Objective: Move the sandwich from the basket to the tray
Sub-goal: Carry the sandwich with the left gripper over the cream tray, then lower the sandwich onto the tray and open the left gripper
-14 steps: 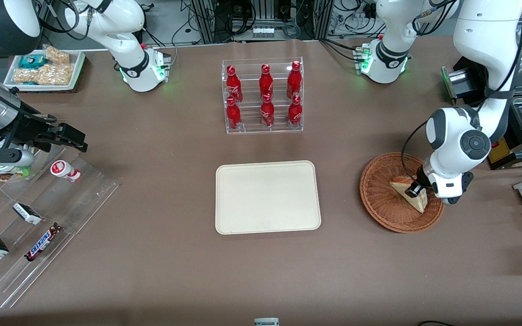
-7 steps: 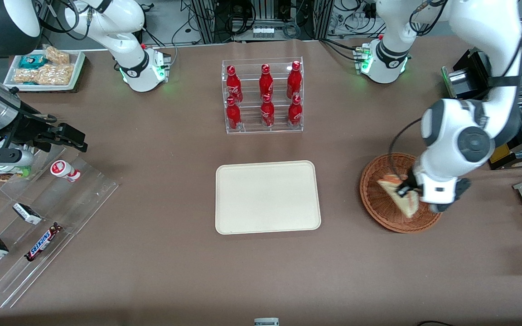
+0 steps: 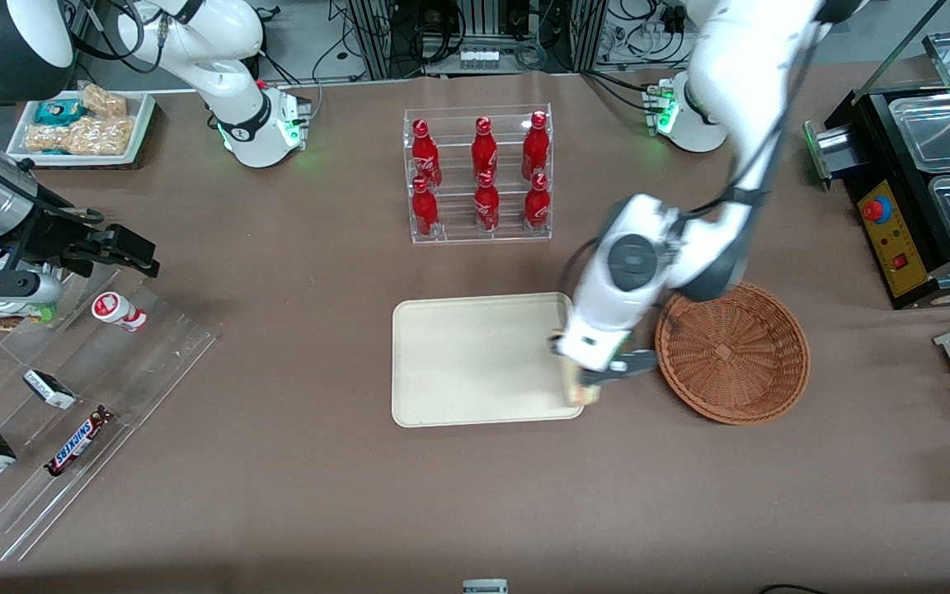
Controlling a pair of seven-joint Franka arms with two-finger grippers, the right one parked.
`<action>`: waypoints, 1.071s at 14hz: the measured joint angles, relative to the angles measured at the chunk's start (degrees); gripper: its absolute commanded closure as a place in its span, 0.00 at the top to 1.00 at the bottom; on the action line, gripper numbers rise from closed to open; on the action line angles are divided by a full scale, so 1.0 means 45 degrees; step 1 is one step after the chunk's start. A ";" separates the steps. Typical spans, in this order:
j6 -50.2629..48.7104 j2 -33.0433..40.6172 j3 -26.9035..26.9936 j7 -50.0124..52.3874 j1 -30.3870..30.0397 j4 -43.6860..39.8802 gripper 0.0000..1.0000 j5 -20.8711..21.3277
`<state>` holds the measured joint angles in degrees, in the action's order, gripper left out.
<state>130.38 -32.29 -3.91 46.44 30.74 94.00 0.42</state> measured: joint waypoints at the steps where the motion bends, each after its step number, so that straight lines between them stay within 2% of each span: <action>1: 0.0264 -0.0518 0.0006 0.0092 0.0557 -0.0495 0.03 0.0004; 5: 0.0485 -0.1843 0.0051 0.0673 0.1981 -0.1689 0.04 0.0233; 7: 0.0528 -0.2113 0.0058 0.1129 0.2264 -0.1814 0.08 0.0815; 8: 0.0583 -0.2188 0.0061 0.1198 0.2287 -0.1826 0.13 0.0927; 9: 0.0634 -0.2248 0.0092 0.1204 0.2285 -0.1836 0.36 0.0955; 10: 0.0681 -0.2296 0.0141 0.1245 0.2283 -0.1845 0.99 0.0962; 15: 0.0642 -0.2236 0.0262 0.1845 0.2228 -0.2097 1.00 0.1002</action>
<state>133.26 -42.35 -2.73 54.74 40.77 84.56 4.93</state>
